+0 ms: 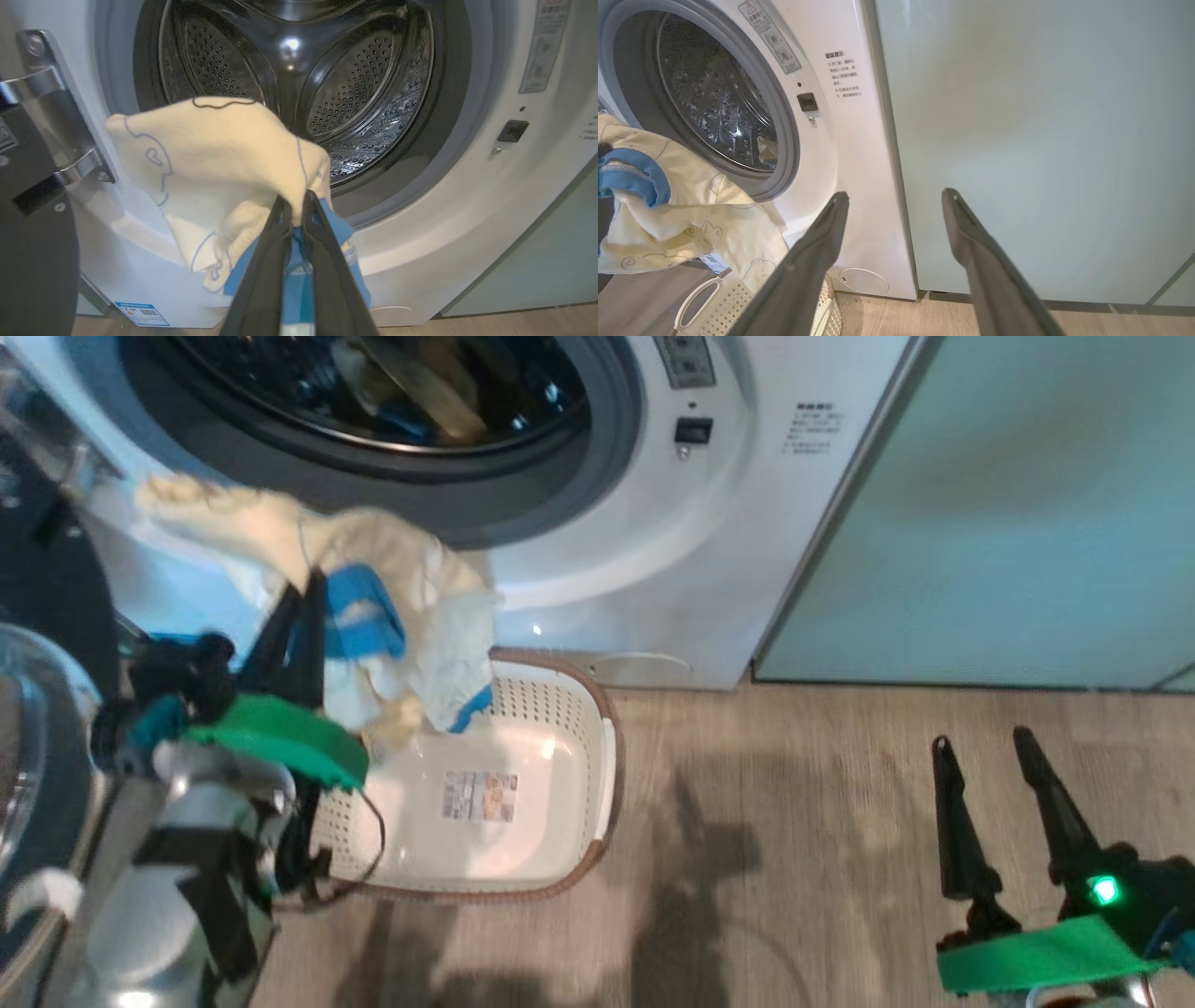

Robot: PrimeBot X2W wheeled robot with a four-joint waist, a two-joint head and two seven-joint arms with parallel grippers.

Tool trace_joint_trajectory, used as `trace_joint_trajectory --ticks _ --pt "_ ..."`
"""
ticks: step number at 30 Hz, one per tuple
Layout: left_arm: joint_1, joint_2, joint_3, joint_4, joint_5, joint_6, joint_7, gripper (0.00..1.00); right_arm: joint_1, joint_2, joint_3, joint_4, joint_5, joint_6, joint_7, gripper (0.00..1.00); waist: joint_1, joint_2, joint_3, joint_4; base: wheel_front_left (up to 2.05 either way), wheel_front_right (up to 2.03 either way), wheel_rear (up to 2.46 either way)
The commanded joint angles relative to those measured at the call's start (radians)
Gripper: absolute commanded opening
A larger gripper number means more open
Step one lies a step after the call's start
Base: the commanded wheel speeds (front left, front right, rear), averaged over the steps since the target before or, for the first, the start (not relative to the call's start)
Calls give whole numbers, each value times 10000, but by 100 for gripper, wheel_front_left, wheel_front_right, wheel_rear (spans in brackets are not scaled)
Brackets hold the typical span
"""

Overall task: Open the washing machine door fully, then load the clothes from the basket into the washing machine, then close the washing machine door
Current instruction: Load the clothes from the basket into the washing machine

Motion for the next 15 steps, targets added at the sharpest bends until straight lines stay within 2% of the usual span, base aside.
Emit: trace_joint_trajectory --ticks 1,9,15 --pt "-791 413 486 -175 -1 -62 65 0 -393 -95 204 -359 106 39 -53 100 -1 0 507 -320 0 0 0" --pt "-2584 1017 758 872 -258 -384 560 0 -929 -95 229 -485 493 39 -53 100 -1 0 1711 -976 0 0 0" --pt "-3852 1645 906 1565 -544 -734 1419 0 -1308 -95 275 -570 827 39 -53 100 -1 0 2492 -1411 0 0 0"
